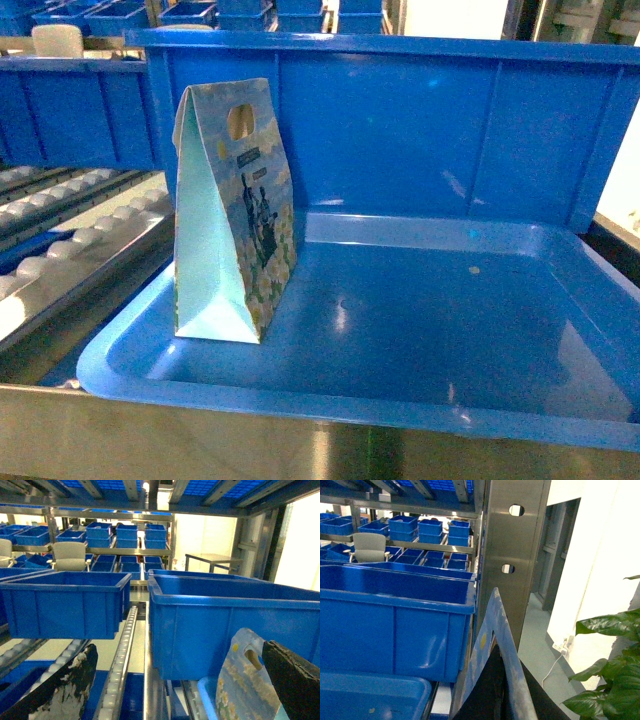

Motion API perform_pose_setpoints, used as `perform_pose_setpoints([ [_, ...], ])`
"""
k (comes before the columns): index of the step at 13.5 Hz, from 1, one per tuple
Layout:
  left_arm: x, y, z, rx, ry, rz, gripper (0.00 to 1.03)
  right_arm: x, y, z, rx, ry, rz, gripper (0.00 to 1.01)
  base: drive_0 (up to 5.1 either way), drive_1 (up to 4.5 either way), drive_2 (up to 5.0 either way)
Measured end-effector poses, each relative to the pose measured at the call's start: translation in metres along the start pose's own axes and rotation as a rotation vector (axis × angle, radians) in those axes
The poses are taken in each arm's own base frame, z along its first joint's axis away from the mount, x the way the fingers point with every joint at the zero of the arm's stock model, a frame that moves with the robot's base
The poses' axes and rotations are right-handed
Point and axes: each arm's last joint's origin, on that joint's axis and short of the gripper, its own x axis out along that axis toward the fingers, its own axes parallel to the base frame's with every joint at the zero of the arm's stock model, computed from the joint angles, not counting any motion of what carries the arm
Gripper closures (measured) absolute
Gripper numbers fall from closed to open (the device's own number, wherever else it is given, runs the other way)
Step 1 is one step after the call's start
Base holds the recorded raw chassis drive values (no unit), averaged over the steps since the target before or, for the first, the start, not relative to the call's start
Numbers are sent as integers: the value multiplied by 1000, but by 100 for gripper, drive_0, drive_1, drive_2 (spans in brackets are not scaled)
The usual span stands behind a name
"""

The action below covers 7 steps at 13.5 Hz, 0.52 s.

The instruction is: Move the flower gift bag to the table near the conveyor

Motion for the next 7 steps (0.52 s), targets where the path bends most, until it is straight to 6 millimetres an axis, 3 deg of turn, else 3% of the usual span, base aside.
perform_pose_setpoints([
  [4,33,-18,14,-22,3,-55,5,0,0,0,0,-1,0,99,0,0,0],
  [7,59,-42,0,-14,93,-95,5,0,0,0,0,-1,0,99,0,0,0],
])
